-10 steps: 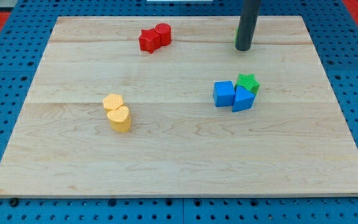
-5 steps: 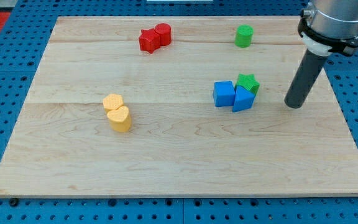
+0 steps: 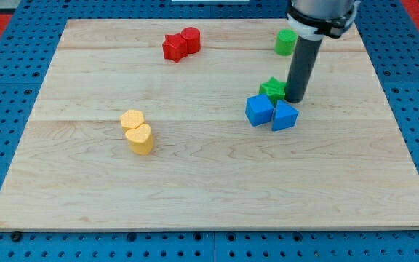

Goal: Move the green star to the center

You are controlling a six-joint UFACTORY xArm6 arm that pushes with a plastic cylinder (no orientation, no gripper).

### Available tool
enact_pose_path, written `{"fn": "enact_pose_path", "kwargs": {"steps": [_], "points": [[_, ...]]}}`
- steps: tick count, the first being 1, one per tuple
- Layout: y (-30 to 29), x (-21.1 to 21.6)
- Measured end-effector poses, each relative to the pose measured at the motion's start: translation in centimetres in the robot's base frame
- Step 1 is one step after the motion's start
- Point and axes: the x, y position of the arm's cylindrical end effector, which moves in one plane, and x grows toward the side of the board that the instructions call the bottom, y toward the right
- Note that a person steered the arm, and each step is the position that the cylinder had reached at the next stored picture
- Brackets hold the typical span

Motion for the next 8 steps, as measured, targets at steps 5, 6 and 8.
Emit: {"fn": "enact_pose_path", "kwargs": {"steps": [5,6,8], "points": [[-13.4,-6.3],[-15.8,-2.0],[-11.1,1.8]]}}
